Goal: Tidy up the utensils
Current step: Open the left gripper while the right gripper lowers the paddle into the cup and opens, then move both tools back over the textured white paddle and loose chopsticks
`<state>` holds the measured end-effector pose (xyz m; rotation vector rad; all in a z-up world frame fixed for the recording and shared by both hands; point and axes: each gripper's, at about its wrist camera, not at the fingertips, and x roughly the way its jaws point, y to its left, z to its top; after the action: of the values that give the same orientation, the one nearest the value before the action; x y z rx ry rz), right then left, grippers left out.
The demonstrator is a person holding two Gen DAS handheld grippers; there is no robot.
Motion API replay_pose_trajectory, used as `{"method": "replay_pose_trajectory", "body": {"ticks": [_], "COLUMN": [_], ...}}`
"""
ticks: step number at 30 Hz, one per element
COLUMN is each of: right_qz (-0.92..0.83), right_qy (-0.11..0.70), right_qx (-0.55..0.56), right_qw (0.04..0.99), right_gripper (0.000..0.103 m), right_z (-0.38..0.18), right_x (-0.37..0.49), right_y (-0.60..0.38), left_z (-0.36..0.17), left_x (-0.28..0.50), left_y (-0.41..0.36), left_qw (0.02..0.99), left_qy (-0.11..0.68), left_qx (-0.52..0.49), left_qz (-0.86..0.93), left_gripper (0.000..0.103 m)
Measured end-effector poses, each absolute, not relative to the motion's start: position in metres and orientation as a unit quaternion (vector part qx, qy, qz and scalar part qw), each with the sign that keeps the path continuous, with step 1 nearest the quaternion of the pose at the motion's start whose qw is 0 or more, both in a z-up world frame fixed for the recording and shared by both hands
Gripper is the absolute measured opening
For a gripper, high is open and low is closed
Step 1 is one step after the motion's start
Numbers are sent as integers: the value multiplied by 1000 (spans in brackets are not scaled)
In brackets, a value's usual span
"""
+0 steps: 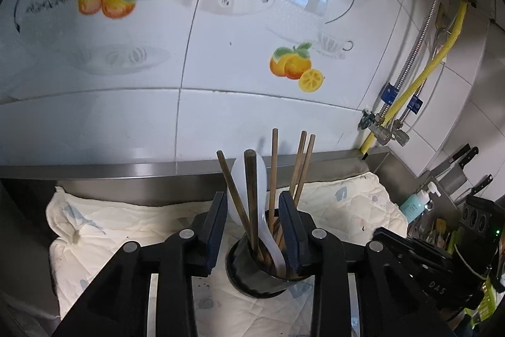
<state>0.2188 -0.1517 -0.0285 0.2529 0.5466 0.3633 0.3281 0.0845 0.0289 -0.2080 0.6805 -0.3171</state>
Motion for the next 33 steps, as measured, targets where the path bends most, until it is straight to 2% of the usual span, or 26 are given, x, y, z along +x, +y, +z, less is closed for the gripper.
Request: {"method": "replay_pose_trajectory", "body": {"ticks": [7,17,26,27,28,30,33], "right_qz": [123,58,77,81,84,91,98], "right_qy": [308,393,436,442,445,447,450], "right_qx": [129,160,162,156,153,147,138], "right_qw": [934,904,882,879,878,878,877], "right_gripper": [20,20,20,25,35,50,50], "right_z": [-44,-92,-117,-120,-122,-125,-127], "right_x": [190,164,148,147,146,144,144], "right_y": [-187,-234,-229,-225,-221,-214,-205], "left_z": [33,9,-12,-14,-16,-19,-23], "left_x": [305,269,247,246,243,239,236], "left_y": [82,44,18,18,17,15,16], "left_qw": [924,906,891,889,888,886,883], "left_qy": [337,377,401,403,405,410,416], "left_qx": [-92,-68,-67,-69,-70,-71,-74], "left_qz": [-156,-183,-203,-204,-205,-205,-205], "left_gripper": [37,37,37,37,37,37,37]}}
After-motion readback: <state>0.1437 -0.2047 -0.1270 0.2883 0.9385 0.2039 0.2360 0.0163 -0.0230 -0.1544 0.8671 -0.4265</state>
